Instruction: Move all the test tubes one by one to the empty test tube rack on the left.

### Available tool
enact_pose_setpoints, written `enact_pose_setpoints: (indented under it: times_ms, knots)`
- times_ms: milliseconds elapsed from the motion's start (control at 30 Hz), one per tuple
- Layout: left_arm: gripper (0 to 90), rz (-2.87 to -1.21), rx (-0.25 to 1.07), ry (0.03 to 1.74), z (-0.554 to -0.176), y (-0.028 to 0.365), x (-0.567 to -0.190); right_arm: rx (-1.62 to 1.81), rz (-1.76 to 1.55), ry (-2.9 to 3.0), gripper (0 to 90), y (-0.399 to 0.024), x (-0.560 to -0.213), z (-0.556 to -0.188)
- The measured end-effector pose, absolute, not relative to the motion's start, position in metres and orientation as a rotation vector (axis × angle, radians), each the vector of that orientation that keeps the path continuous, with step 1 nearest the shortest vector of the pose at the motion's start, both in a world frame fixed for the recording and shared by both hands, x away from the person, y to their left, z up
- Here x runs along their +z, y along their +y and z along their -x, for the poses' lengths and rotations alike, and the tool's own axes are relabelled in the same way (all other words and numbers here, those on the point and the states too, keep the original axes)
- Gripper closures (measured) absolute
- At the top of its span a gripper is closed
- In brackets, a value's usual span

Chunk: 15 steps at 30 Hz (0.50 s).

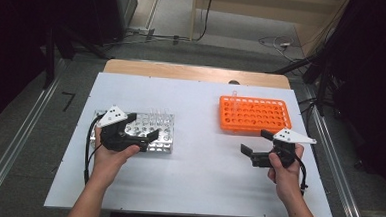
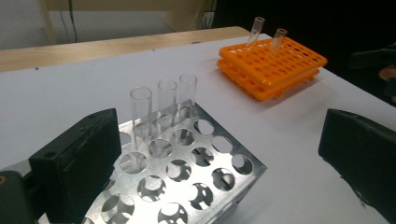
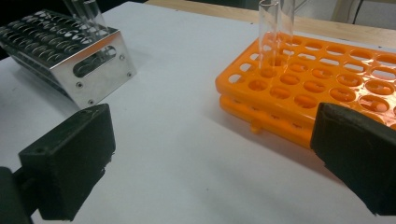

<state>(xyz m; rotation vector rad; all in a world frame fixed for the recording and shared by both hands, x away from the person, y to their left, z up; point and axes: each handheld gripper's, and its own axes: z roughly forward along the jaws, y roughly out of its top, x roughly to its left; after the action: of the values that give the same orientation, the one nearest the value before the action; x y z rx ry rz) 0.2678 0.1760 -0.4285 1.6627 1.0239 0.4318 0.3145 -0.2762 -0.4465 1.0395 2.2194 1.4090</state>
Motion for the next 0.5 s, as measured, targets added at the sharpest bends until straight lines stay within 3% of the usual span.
enact_pose_setpoints:
  times_ms: [500]
  knots:
    - [0.0, -1.667, 0.405, 0.971, -0.259, 0.18, -0.43, 1.362, -1.083, 2.236, 0.0, -0.256, -0.452, -0.358]
